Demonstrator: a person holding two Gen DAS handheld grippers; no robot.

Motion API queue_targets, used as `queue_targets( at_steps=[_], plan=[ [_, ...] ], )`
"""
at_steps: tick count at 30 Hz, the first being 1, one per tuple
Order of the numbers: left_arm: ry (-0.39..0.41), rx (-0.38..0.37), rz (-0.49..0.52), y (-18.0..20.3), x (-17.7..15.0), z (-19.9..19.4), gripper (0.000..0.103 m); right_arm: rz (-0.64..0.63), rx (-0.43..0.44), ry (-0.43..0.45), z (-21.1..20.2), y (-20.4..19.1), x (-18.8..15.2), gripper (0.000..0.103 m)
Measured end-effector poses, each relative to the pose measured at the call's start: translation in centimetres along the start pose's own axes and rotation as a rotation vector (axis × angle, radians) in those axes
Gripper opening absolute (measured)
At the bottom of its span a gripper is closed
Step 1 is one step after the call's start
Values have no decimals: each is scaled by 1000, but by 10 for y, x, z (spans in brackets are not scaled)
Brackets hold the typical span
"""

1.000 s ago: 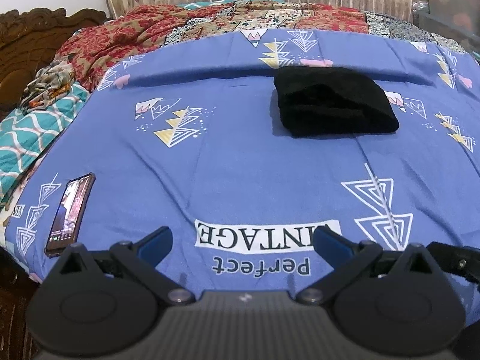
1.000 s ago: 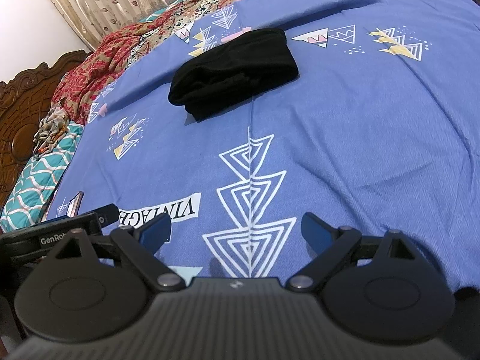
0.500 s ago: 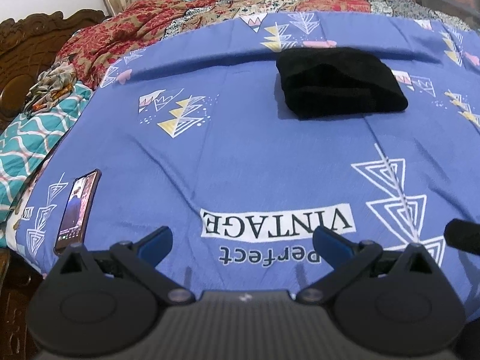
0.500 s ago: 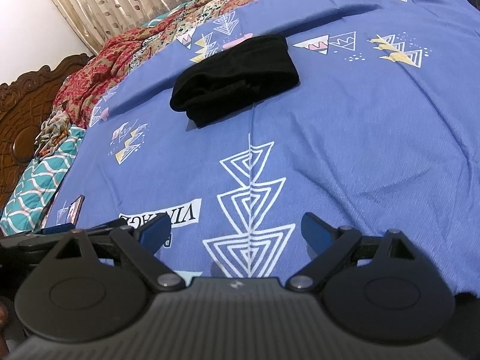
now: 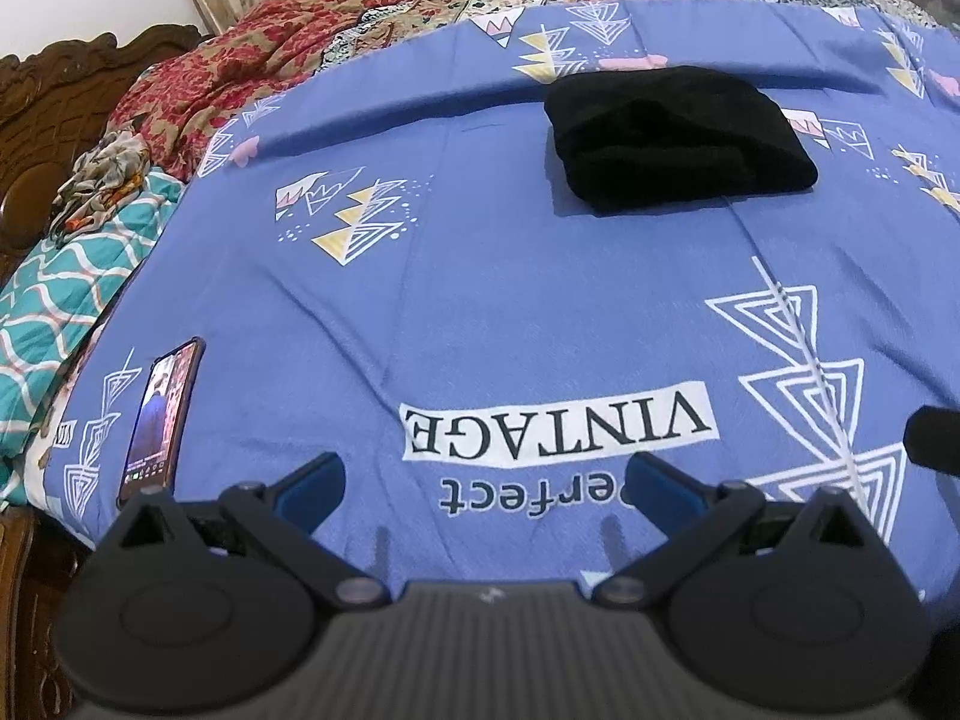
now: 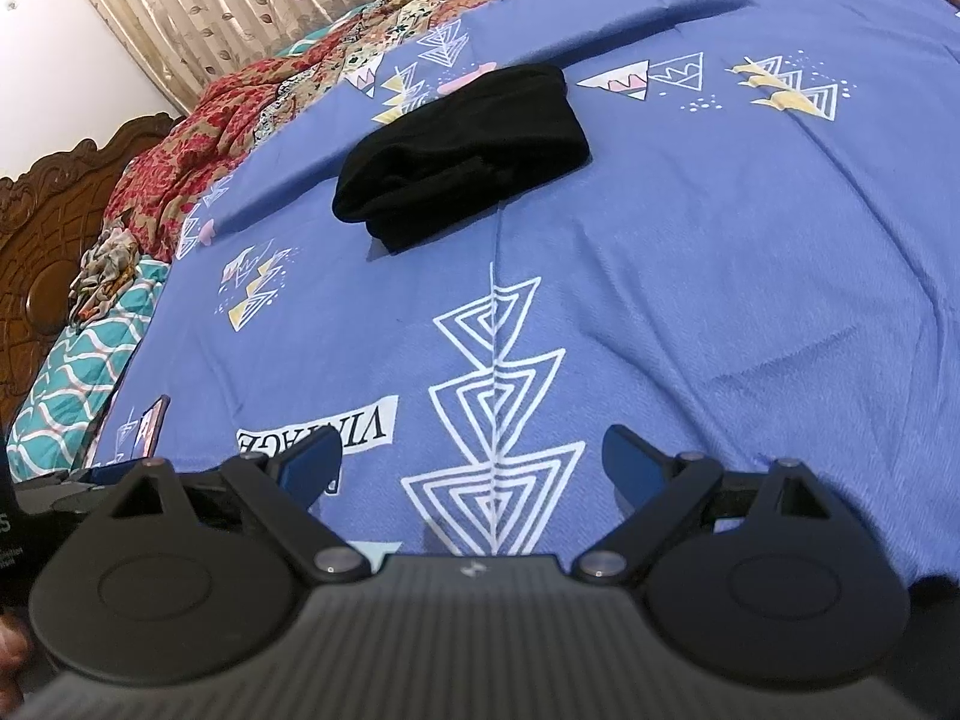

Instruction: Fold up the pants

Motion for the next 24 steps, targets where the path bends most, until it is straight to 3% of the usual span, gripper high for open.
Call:
queue_targets(
  at_steps=[24],
  plan=[
    [-7, 1, -8, -1, -2, 1, 103, 4, 2, -4, 0, 0, -1, 95]
  ],
)
Point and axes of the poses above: each gripper's, at about its wrist camera, not at the fingertips, and z roughly the way its jaws point, y to its right, x to its top, the point moved 9 cm from there along z, roughly the way its jaws point, and after that the axes turned 4 degrees about y, right-handed, at the moved point
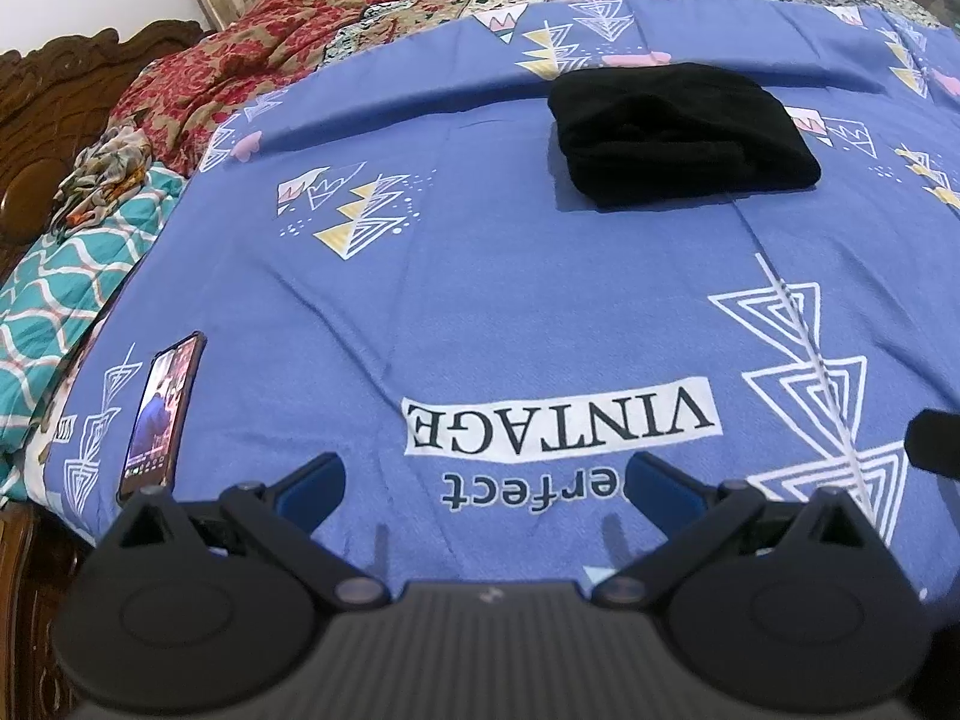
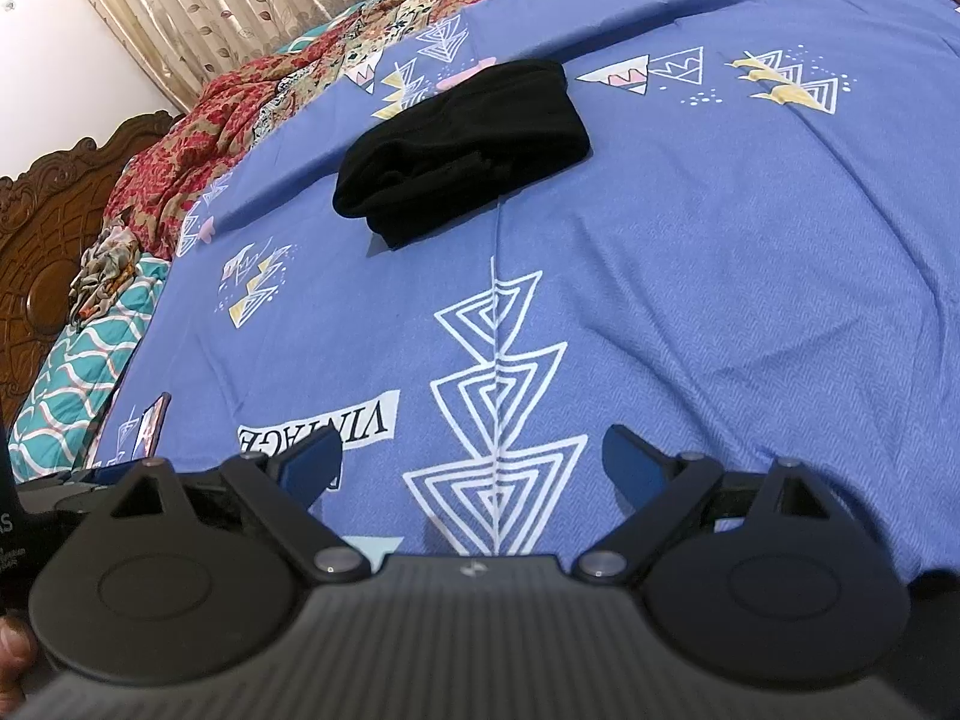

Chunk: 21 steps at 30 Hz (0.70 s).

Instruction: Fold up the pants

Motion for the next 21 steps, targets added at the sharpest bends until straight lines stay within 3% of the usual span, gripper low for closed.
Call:
queue_targets(
  at_steps=[21],
  plan=[
    [2, -9, 1, 2, -1, -1, 103, -2, -1, 1, 0, -2, -2, 95]
  ],
)
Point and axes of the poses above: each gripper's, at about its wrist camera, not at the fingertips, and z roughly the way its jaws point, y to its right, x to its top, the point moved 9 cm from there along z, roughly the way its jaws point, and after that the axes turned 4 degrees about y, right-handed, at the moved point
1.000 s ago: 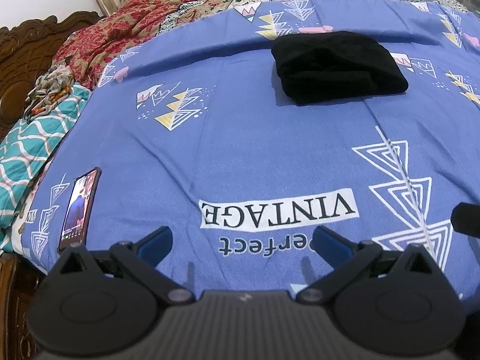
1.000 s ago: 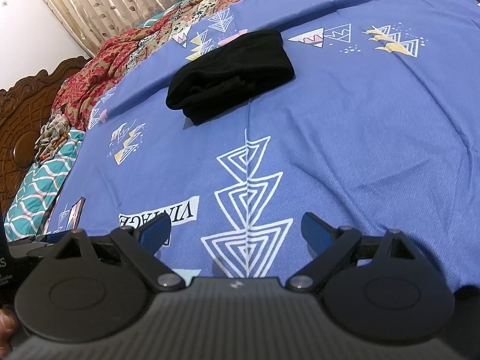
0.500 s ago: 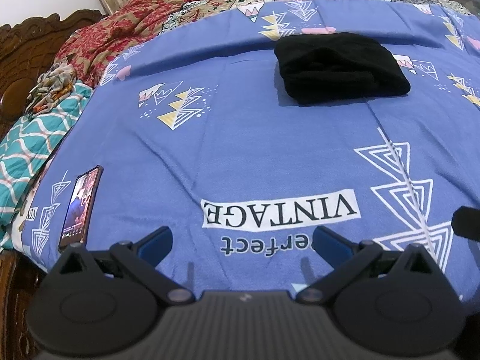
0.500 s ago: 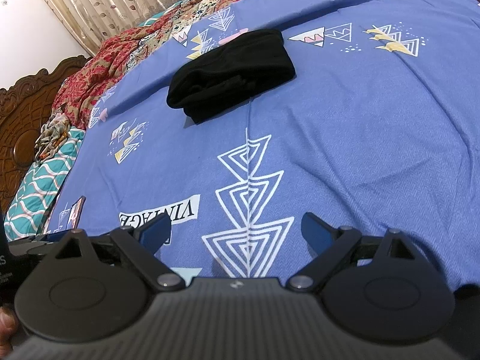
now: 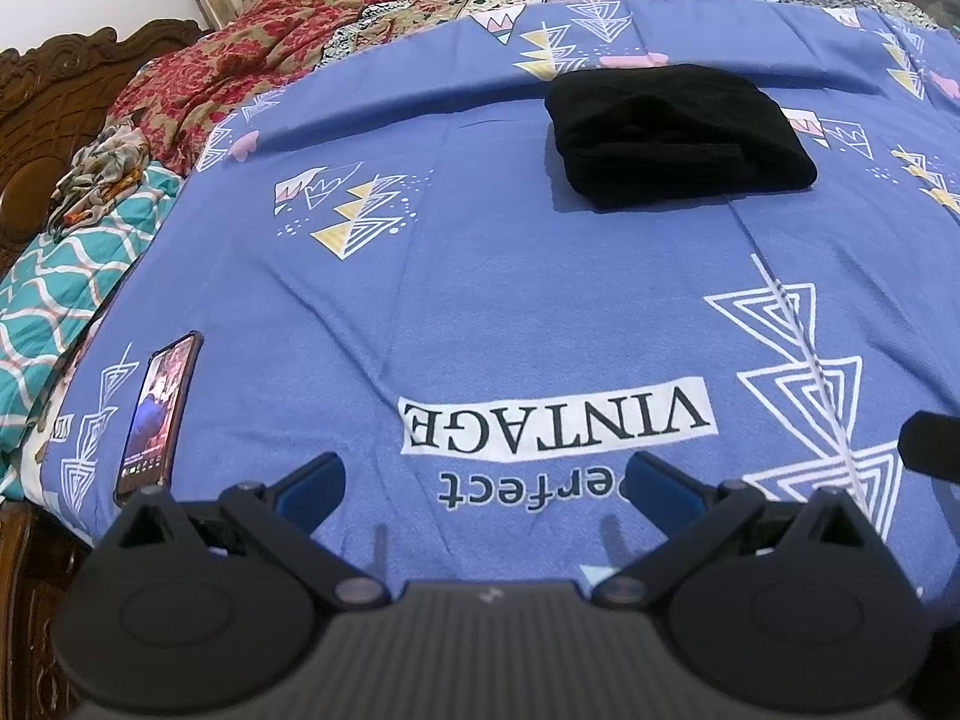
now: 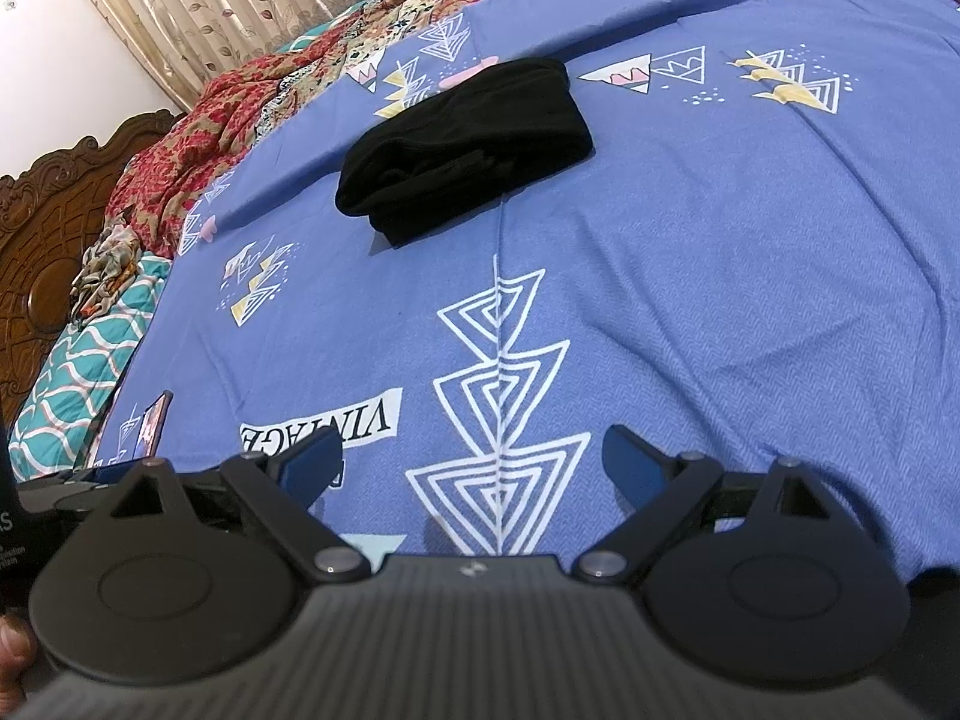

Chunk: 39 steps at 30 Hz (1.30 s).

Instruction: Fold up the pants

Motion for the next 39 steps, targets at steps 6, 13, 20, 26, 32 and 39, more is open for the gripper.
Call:
queue_targets(
  at_steps=[6, 13, 20, 26, 32, 39],
  plan=[
    [1, 0, -1, 0, 0, 0, 103, 0, 0, 0, 0, 0, 0, 95],
    [3, -1, 1, 0, 1, -1, 103, -4, 0, 2, -1, -2, -2, 95],
    [4, -4, 0, -1, 2, -1, 103, -9, 3, 0, -2, 0, 0, 95],
    [4, -4, -2, -1, 2, -1, 103, -11, 4, -2, -2, 3, 3, 95],
    [2, -6, -2, -1, 3, -1, 103, -11, 4, -2, -2, 3, 3, 95],
    [0, -11, -1, 1, 2, 1, 103, -9, 4, -5, -2, 4, 3, 95]
  ],
)
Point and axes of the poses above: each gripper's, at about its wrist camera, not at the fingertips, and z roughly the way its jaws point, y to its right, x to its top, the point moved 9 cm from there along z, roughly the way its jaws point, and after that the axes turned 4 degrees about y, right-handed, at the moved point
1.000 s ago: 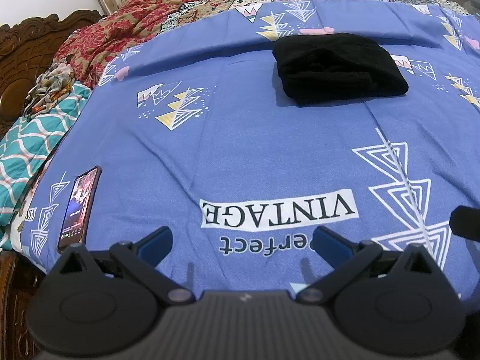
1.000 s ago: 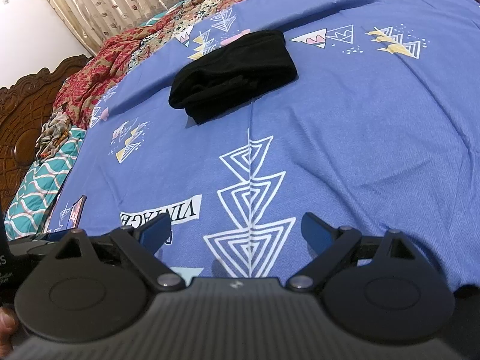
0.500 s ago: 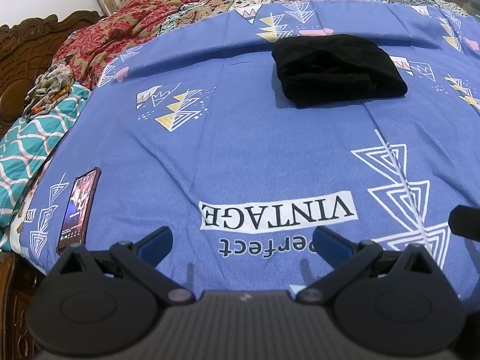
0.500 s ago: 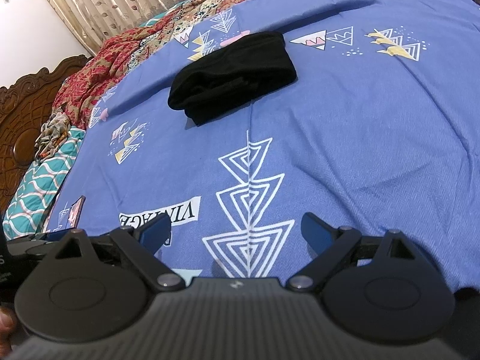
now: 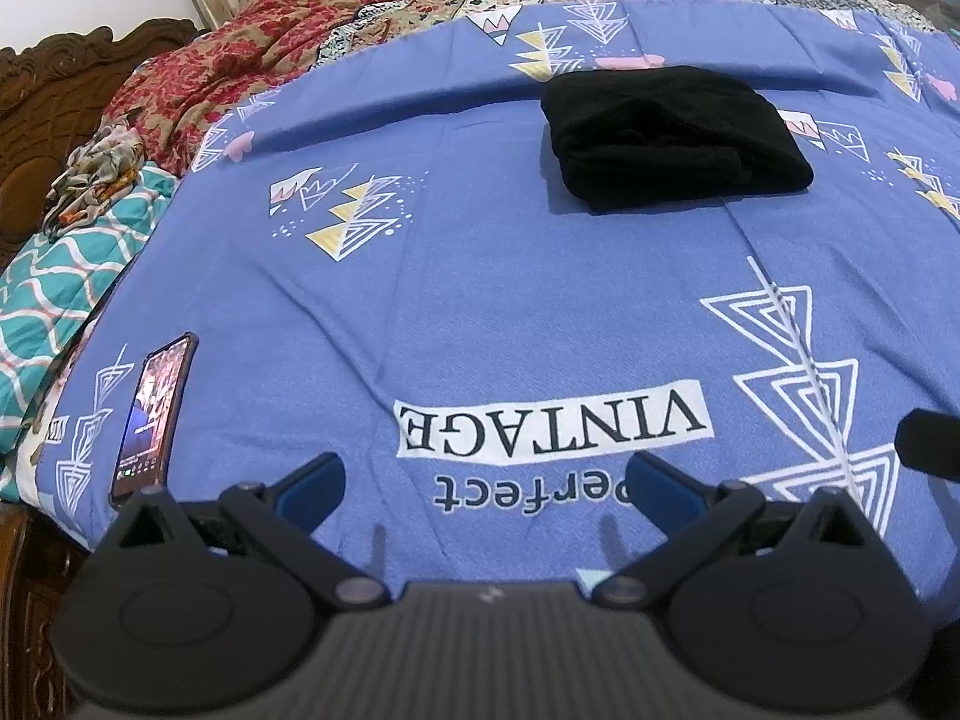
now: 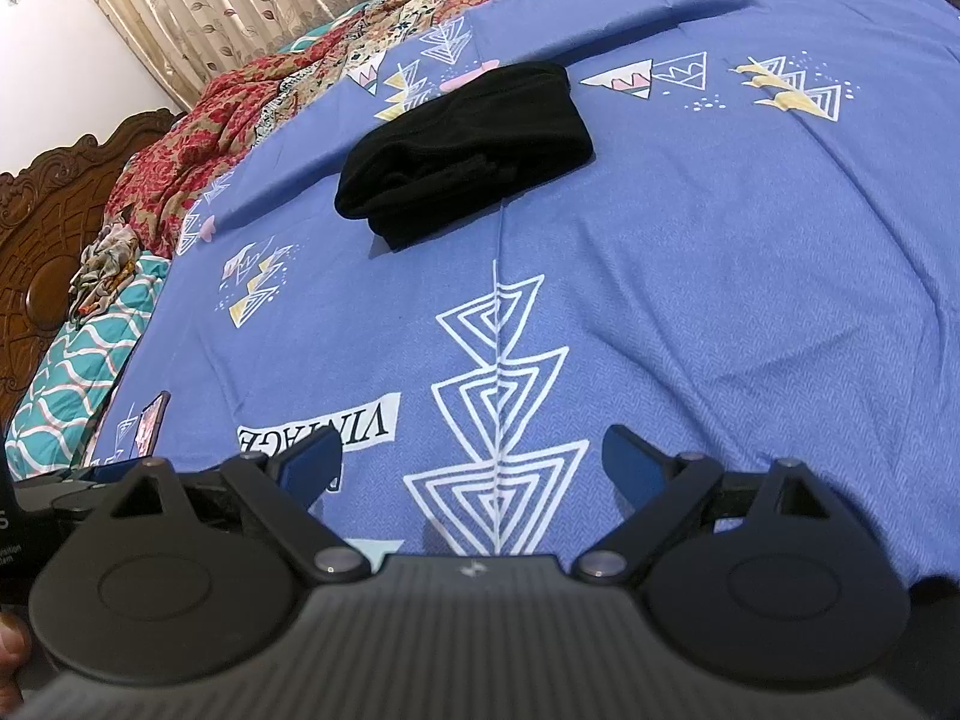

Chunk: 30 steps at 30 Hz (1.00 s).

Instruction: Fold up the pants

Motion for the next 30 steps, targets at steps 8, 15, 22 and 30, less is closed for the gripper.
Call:
queue_targets(
  at_steps=[8, 15, 22, 30],
  plan=[
    [-1, -1, 0, 1, -1, 1, 103, 0, -1, 0, 0, 0, 0, 95],
    [0, -3, 0, 1, -1, 1, 103, -1, 0, 1, 0, 0, 0, 95],
    [1, -5, 0, 2, -2, 1, 103, -4, 0, 2, 0, -1, -1, 95],
    [0, -9, 0, 2, -2, 0, 103, -5, 0, 2, 1, -1, -2, 95]
  ],
)
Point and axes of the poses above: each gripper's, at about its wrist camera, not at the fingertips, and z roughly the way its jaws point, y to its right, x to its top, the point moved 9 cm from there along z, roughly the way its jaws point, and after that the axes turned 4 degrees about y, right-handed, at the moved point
